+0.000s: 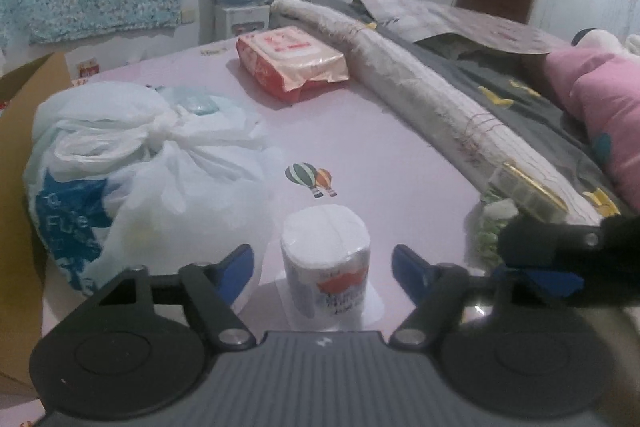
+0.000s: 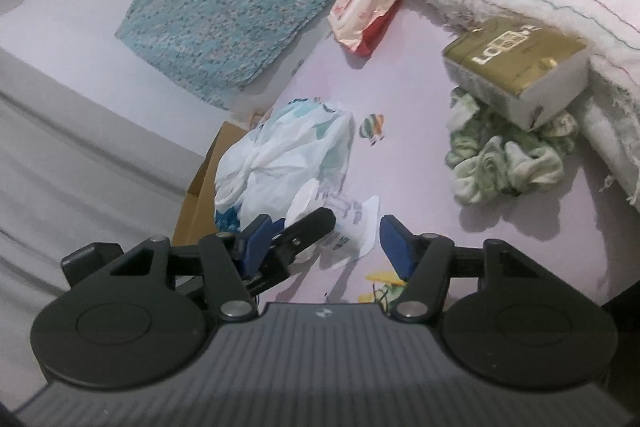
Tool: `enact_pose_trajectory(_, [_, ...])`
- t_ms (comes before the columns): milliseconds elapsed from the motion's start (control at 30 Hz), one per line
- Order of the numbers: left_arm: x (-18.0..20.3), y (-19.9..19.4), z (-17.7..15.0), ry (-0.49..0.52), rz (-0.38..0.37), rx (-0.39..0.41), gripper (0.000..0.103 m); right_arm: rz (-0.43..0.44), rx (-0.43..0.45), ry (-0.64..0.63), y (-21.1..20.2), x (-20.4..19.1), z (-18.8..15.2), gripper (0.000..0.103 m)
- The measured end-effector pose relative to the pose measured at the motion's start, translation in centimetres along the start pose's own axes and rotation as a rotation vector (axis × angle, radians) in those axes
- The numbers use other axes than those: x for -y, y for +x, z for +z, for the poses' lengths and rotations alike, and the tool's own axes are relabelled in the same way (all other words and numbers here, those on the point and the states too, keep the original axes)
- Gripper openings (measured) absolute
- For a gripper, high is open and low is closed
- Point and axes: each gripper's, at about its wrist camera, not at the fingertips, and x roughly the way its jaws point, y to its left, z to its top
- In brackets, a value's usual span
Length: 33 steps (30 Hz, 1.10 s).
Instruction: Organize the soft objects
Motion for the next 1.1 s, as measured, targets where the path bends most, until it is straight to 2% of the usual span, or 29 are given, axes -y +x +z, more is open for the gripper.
enact_pose_trajectory(167, [-0.1,1.1,0.5,-0.018,0.004,-0.015,0.064,-0.006,0.030,0.013,-0.4,0.4,0.9,0.060])
enact_pose_trajectory(200, [-0.1,1.4,0.6,-0.017,0.011,-0.023,0.057,-0.008,0.033,0.015,-0.4,0.5,0.9,0.060])
enact_pose_trajectory(267, [-0.3,1.8,0.8,-0.029,0.004,-0.042,0.050,-0.007,0.034,0.021,-0.3,0.7,1.0,0.060])
enact_pose_trajectory(400, [-1.1,1.6,0.9,-0.073,0.003,-0.049,0.049,-0.006,0.028,0.043,0.0,1.1,0.8,0.060])
enact_pose_trajectory(567, [-2.7,-0.2,1.4,-0.177,-0.098,-0.057,0.049,0.050,0.020,0.130,0.7,1.9,1.0,0.066])
enact_pose_trajectory(733, [-4.2,-4.1,2.5,-0.292,-0.249,0.016,0.049,0.201,0.019,0.253,2.3,2.2,1.9,0.086])
enact_pose_trajectory(867, [-5.5,-7.0,3.1,-0.388,-0.379,0.087,0.048,0.395,-0.023,0.422,4.9,2.7,2.0,0.090])
enact_pose_trajectory(967, [-6.2,-8.3,3.2,-0.460,-0.464,0.128,0.048,0.583,-0.074,0.602,7.7,3.5,0.8,0.096])
enact_pose_trajectory(1100, [-6.8,-9.0,2.8,-0.514,-0.507,0.165,0.048,0.728,-0.147,0.718,10.2,3.0,-1.1,0.098])
